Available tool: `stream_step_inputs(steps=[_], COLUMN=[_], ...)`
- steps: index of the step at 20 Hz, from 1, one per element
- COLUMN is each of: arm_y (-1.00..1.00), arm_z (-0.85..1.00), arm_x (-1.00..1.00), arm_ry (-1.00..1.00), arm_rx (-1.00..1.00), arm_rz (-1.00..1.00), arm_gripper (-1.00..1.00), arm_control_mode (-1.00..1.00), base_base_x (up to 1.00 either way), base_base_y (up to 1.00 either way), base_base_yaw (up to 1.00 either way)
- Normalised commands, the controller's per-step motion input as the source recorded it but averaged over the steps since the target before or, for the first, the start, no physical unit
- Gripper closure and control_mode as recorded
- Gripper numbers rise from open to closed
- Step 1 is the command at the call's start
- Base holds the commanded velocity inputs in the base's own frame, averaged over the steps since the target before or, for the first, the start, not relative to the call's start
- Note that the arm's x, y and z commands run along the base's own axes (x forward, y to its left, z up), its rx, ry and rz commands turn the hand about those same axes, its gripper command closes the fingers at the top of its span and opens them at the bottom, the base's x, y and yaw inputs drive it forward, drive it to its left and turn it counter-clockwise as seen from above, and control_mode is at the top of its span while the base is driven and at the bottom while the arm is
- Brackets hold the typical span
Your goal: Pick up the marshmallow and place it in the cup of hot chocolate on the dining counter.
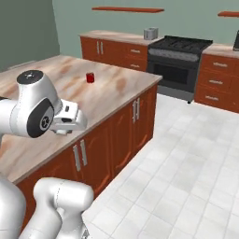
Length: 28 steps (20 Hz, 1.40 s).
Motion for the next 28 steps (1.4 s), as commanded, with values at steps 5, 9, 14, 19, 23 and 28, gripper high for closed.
stream_step_inputs(steps=[5,9,14,19,23,28], arm_y=[0.00,0.00,0.00,0.00,0.00,0.00], arm_z=[0.00,0.00,0.00,0.00,0.00,0.00], arm_x=[0.00,0.00,0.00,0.00,0.00,0.00], arm_ry=[0.00,0.00,0.00,0.00,0.00,0.00], arm_rx=[0.00,0.00,0.00,0.00,0.00,0.00], arm_rz=[0.00,0.00,0.00,0.00,0.00,0.00], arm_gripper=[1.00,1.00,1.00,1.00,1.00,1.00], arm_control_mode=[1.00,1.00,1.00,1.00,1.00,1.00], base_base_x=[0.47,0.46,0.53,0.06,-0.20,-0.06], base_base_y=[-0.81,-0.72,-0.53,-0.64,-0.66,-0.41], base_base_yaw=[0.34,0.32,0.30,0.45,0.49,0.41])
